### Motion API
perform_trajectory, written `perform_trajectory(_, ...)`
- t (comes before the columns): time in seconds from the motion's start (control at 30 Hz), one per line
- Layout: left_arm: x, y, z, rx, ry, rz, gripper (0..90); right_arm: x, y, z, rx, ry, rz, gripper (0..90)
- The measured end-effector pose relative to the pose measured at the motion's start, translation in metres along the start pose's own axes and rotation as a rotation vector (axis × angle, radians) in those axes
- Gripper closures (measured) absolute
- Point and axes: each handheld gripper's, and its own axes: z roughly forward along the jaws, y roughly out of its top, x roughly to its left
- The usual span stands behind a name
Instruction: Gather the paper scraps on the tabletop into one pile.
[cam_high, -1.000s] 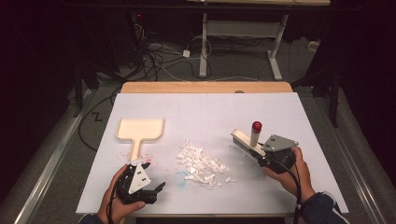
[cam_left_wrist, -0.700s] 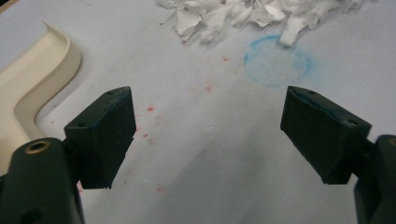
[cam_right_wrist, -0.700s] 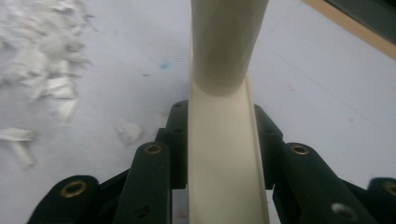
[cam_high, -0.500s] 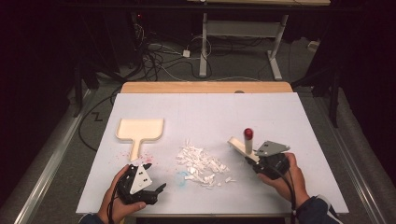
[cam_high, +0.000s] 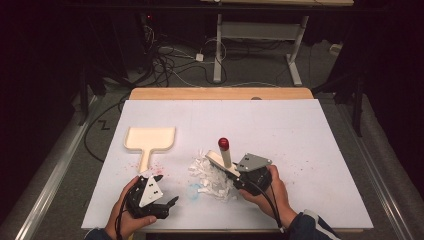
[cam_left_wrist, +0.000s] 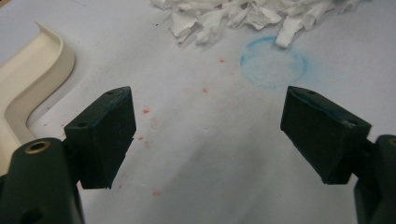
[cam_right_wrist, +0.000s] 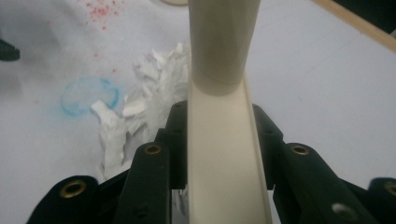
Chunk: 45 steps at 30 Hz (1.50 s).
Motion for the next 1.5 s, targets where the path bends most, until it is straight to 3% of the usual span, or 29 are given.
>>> perform_trajectory(0.17, 0.0, -0.001, -0.001, -0.003, 0.005, -0.005, 17.3, -0.013, 0.001, -0.015, -0.042, 0.002, 0.014, 67.5)
perform_trajectory(0.23, -0.001, -0.001, -0.002, -0.002, 0.009, 0.0, 17.2, -0.025, -0.002, -0.032, -0.077, 0.033, 0.009, 67.4)
perform_trajectory(0.33, -0.001, -0.001, -0.003, -0.003, 0.01, -0.001, 17.2, -0.032, -0.005, -0.045, -0.106, 0.071, 0.005, 67.6)
perform_trajectory(0.47, -0.001, 0.0, -0.002, 0.0, 0.01, 0.001, 17.2, -0.041, -0.019, -0.081, -0.092, 0.087, -0.019, 67.6)
perform_trajectory(0.53, -0.001, 0.0, -0.002, 0.0, 0.01, 0.001, 17.2, -0.043, -0.028, -0.093, -0.07, 0.123, -0.026, 67.6)
perform_trajectory(0.6, -0.001, 0.0, -0.001, 0.001, 0.009, 0.0, 17.3, -0.044, -0.034, -0.098, -0.057, 0.129, -0.031, 67.6)
perform_trajectory(0.63, -0.002, 0.0, -0.001, 0.003, 0.01, 0.002, 17.2, -0.045, -0.044, -0.107, -0.016, 0.14, -0.044, 67.6)
perform_trajectory(0.73, -0.002, 0.001, 0.0, 0.008, 0.007, 0.007, 17.3, -0.045, -0.052, -0.114, 0.018, 0.158, -0.057, 67.7)
perform_trajectory(0.77, -0.003, 0.002, 0.001, 0.009, 0.009, 0.009, 17.2, -0.045, -0.059, -0.117, 0.052, 0.199, -0.046, 67.7)
perform_trajectory(0.83, -0.003, 0.003, 0.002, 0.009, 0.005, 0.009, 17.2, -0.045, -0.061, -0.117, 0.072, 0.213, -0.053, 67.7)
perform_trajectory(0.87, -0.003, 0.003, 0.003, 0.011, 0.002, 0.01, 17.2, -0.044, -0.064, -0.113, 0.132, 0.234, -0.074, 67.7)
perform_trajectory(0.97, -0.003, 0.004, 0.004, 0.015, -0.001, 0.018, 17.3, -0.043, -0.064, -0.105, 0.149, 0.258, -0.057, 67.7)
perform_trajectory(1.0, -0.003, 0.005, 0.004, 0.012, 0.0, 0.018, 17.2, -0.04, -0.063, -0.096, 0.138, 0.297, -0.054, 67.7)
perform_trajectory(1.17, 0.003, 0.004, -0.001, -0.02, 0.019, -0.008, 17.2, -0.031, -0.052, -0.078, 0.105, 0.3, -0.089, 67.8)
perform_trajectory(1.27, 0.005, 0.003, -0.004, -0.035, 0.031, -0.021, 17.2, -0.028, -0.043, -0.061, 0.085, 0.325, -0.089, 67.8)
perform_trajectory(1.33, 0.005, 0.003, -0.004, -0.036, 0.031, -0.021, 17.3, -0.024, -0.032, -0.044, 0.07, 0.318, -0.122, 67.8)
perform_trajectory(1.5, 0.004, 0.002, -0.003, -0.032, 0.02, -0.021, 17.2, -0.023, -0.017, -0.03, 0.038, 0.308, -0.141, 67.8)
